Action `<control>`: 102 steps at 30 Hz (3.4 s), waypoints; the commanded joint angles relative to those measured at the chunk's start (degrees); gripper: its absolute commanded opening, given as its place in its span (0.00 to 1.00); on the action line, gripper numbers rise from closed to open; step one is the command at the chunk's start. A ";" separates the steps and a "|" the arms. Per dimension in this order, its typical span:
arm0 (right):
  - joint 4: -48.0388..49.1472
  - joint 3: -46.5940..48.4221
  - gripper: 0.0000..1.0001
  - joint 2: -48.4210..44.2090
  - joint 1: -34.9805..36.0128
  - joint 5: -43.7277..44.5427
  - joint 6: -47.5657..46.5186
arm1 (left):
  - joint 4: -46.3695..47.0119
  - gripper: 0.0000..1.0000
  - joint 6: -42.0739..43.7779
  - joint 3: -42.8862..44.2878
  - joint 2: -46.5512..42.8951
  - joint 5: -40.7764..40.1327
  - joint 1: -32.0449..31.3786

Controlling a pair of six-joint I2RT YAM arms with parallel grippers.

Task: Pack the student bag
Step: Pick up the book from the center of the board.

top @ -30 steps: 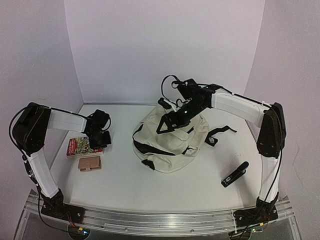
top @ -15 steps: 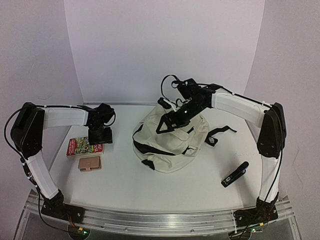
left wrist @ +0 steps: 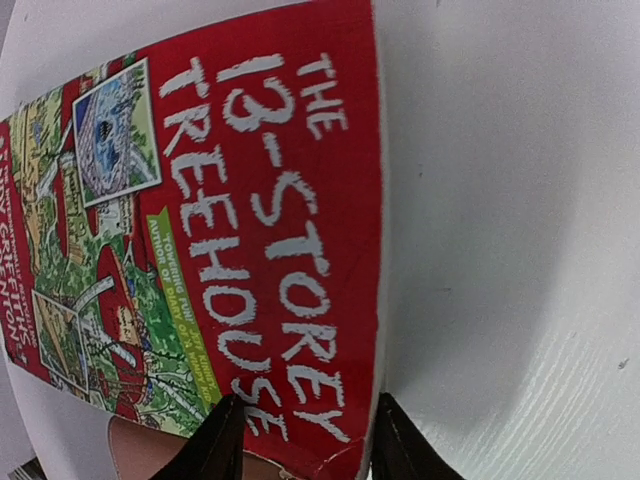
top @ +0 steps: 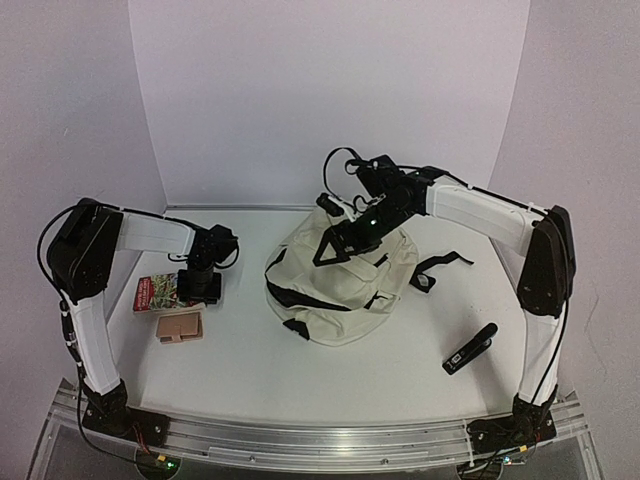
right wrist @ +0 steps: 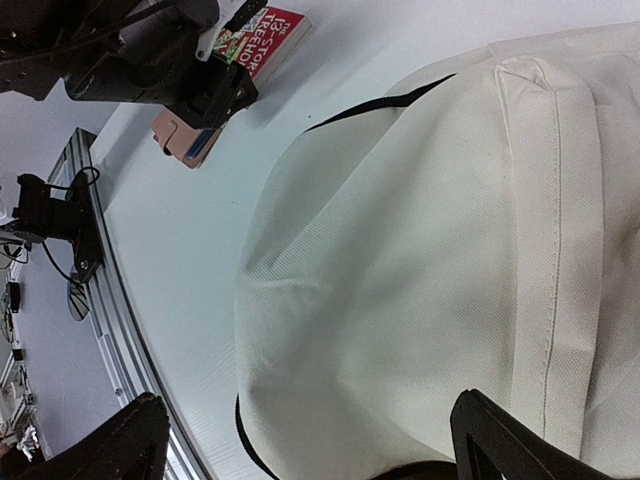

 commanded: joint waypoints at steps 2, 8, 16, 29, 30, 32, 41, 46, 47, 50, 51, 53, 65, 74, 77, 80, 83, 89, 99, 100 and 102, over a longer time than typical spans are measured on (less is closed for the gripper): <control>0.04 -0.23 0.98 -3.77 -0.36 -0.06 -0.14 | 3.37 0.21 1.32 0.12 3.74 2.78 0.61; 0.04 0.13 0.98 -3.40 -0.52 -0.30 0.13 | 4.22 0.00 2.42 0.13 0.92 3.19 -0.66; -0.02 2.05 0.98 -2.88 -1.10 -1.72 1.58 | -1.38 0.00 4.08 8.35 -6.56 -3.52 -4.70; 0.19 3.34 0.98 -3.86 -4.71 -2.57 8.78 | 3.14 0.00 11.14 9.97 -25.83 0.66 -8.57; 0.28 3.55 0.98 -3.82 -5.09 -3.35 9.98 | 4.62 0.00 12.41 9.53 -26.80 2.18 -9.35; 0.38 3.89 0.98 -3.66 -6.73 -5.34 12.08 | 7.01 0.00 14.49 8.00 -28.50 4.44 -11.26; 3.63 -3.83 0.98 -4.85 -11.57 -13.56 19.76 | 20.14 0.00 23.81 3.45 -23.48 4.25 -26.36; 5.86 -8.48 0.98 -6.01 -11.70 -15.07 21.59 | 24.55 0.00 30.72 3.49 -15.51 -2.81 -35.24; 6.73 -9.71 0.98 -6.22 -11.70 -15.55 22.32 | 25.51 0.00 32.07 3.64 -14.13 -3.93 -36.86; 11.35 -13.68 0.98 -7.13 -11.69 -17.08 25.67 | 28.52 0.00 36.17 4.18 -10.66 -7.84 -41.18; 12.60 -14.87 0.98 -7.29 -11.63 -17.37 26.43 | 29.43 0.00 37.53 4.25 -9.80 -8.90 -42.04; 13.95 -16.32 0.98 -7.15 -11.62 -17.94 27.16 | 31.23 0.00 40.55 4.02 -8.77 -10.69 -43.82; 15.51 -17.30 0.80 -4.92 -7.70 -21.22 25.72 | 40.05 0.00 52.69 -4.33 -13.60 -8.97 -47.03; 15.28 -16.97 0.50 -3.21 -5.21 -21.29 25.12 | 42.09 0.00 56.17 -6.39 -15.16 -11.73 -48.11; 15.21 -15.74 0.27 -3.73 -5.27 -21.77 25.40 | 41.49 0.01 55.54 -6.36 -15.17 -13.70 -48.14; 15.09 -13.51 0.03 -4.50 -5.67 -22.11 26.24 | 41.18 0.09 53.25 -5.93 -15.27 -17.27 -48.13; 15.23 -9.07 0.00 -4.97 -7.98 -22.64 28.47 | 40.58 0.44 49.54 -5.58 -16.40 -20.55 -48.13; 15.66 1.62 0.00 -7.06 -13.53 -20.64 32.48 | 50.60 0.87 40.04 -11.44 -26.50 -21.62 -47.41; 33.38 -0.12 0.00 -13.09 -16.64 -10.62 45.00 | 74.73 1.00 12.85 -23.33 -39.71 -5.65 -40.58; 36.75 -1.45 0.00 -13.88 -16.68 -9.55 46.95 | 77.16 1.00 11.62 -23.21 -39.01 -4.98 -40.47; 41.54 -4.16 0.00 -14.66 -16.69 -7.80 50.57 | 79.97 1.00 8.83 -21.83 -36.53 -4.25 -40.30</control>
